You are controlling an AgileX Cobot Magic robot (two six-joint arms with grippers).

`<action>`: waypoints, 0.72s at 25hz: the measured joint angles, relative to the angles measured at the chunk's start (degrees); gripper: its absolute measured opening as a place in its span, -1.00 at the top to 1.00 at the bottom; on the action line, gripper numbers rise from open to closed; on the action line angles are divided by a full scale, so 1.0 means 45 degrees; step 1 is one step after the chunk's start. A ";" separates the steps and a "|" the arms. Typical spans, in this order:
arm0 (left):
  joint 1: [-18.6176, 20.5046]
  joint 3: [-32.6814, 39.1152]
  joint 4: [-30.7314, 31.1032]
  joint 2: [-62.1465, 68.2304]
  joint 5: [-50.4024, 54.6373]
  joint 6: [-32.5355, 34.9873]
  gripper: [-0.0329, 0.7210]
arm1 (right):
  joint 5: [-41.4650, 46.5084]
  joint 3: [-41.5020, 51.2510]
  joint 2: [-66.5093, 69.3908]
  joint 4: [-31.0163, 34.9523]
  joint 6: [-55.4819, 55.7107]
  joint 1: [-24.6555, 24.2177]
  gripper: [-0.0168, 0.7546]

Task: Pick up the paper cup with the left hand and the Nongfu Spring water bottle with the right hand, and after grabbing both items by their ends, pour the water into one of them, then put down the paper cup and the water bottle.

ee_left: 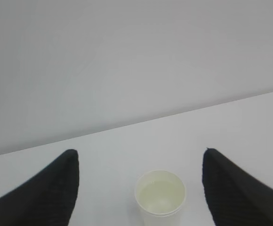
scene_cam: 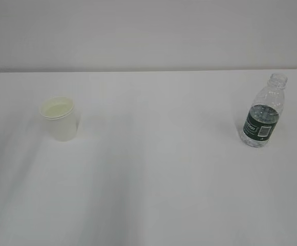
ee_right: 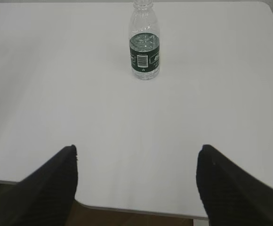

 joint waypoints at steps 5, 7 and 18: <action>0.0000 0.0000 0.0000 0.0000 0.0000 0.0023 -0.65 | 0.0105 0.0151 -0.0219 0.0169 0.0000 0.0000 -0.57; 0.0000 0.0000 0.0000 0.0000 0.0000 0.0023 -0.65 | 0.0101 0.0232 -0.0246 0.0256 0.0000 0.0000 -0.57; 0.0000 0.0000 0.0000 0.0000 0.0000 0.0023 -0.65 | 0.0222 0.0635 -0.0246 0.0351 0.0021 0.0000 -0.57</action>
